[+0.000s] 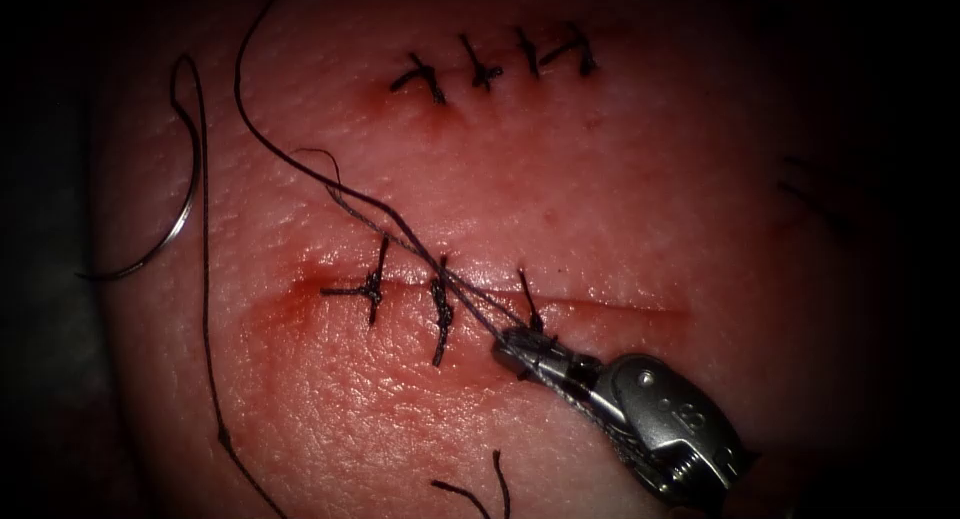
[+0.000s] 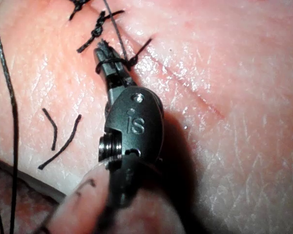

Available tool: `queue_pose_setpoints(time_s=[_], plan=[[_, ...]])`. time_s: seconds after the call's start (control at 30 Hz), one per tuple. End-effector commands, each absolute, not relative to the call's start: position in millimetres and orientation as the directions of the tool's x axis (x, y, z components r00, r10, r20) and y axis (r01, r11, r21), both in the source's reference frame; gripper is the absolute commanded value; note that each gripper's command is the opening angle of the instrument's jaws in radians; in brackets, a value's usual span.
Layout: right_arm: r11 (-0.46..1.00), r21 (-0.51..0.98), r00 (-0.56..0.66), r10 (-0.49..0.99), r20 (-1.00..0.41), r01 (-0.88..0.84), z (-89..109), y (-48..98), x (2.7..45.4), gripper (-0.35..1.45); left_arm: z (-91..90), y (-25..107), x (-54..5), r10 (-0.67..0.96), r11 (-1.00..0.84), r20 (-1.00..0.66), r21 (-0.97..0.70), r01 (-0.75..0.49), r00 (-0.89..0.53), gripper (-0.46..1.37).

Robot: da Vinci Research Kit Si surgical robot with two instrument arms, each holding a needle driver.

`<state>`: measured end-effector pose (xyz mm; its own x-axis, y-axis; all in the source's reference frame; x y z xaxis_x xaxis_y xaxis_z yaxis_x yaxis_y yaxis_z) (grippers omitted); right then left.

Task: Wound Closure
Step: Pull upward with left gripper and downward with right tool to secure knot

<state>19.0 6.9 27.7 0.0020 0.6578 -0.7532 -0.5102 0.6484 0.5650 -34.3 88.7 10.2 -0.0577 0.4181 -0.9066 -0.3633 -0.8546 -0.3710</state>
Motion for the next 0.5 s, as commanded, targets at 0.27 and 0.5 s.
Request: queue_pose_setpoints(time_s=[0.27,0.5], plan=[[0.650,0.559,0.005,0.654,-0.756,-0.516,27.6,6.8,19.0,-0.35,9.4,87.3,-35.4,0.410,-0.882,-0.908,-0.371,-0.290,-0.084,-0.17],[0.649,0.559,0.005,0.654,-0.756,-0.516,27.6,6.8,19.1,-0.35,8.1,83.7,-37.2,0.407,-0.902,-0.908,-0.381,-0.204,-0.103,-0.10]])
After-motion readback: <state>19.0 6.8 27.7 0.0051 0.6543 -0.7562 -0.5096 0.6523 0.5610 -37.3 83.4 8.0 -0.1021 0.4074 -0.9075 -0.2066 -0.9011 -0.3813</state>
